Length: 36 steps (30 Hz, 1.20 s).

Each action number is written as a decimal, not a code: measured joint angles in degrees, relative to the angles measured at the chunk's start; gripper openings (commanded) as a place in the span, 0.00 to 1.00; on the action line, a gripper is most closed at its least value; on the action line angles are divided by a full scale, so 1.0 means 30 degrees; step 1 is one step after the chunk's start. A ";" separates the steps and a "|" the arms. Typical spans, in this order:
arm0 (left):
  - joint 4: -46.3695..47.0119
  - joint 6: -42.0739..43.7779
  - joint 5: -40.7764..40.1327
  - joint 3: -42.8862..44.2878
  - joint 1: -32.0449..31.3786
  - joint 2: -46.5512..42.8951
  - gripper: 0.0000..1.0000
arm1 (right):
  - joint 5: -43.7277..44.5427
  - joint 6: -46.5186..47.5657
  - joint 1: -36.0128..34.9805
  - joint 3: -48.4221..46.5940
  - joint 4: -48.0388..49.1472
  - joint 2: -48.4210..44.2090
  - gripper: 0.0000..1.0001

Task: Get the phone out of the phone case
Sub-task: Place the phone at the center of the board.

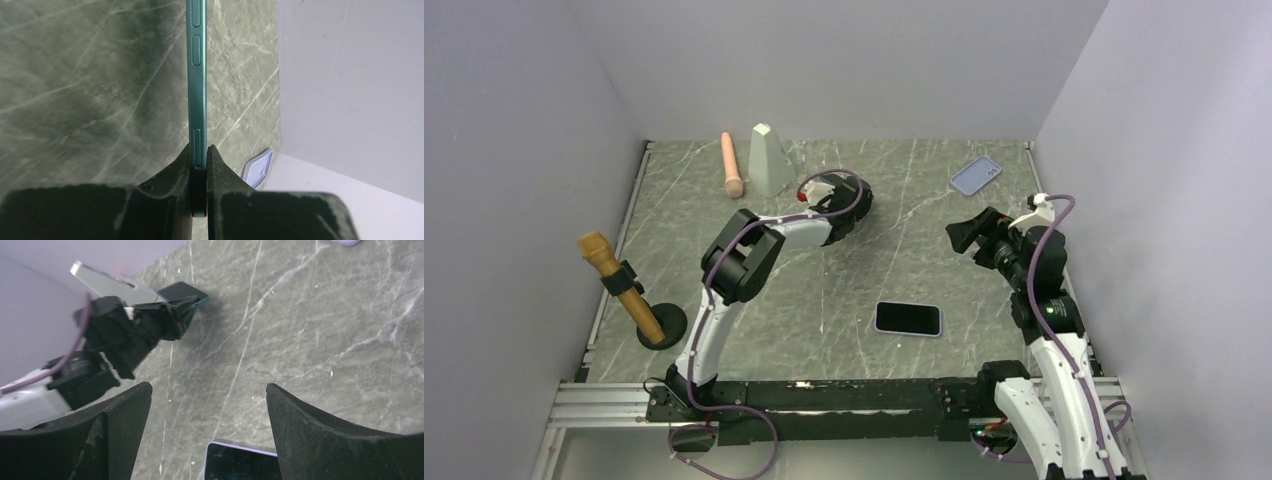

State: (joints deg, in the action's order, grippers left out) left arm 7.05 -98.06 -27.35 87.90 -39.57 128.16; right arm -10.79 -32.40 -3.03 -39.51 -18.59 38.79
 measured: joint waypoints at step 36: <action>-0.3504 0.5690 0.2951 -0.5275 -0.0393 -0.8619 0.99 | -0.1246 0.0342 0.0073 -0.1304 -0.2339 0.2987 0.90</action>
State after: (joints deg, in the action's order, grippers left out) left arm -3.46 -80.99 -18.50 72.07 -40.75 102.30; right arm -14.52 -31.38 -2.81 -43.42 -25.61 47.75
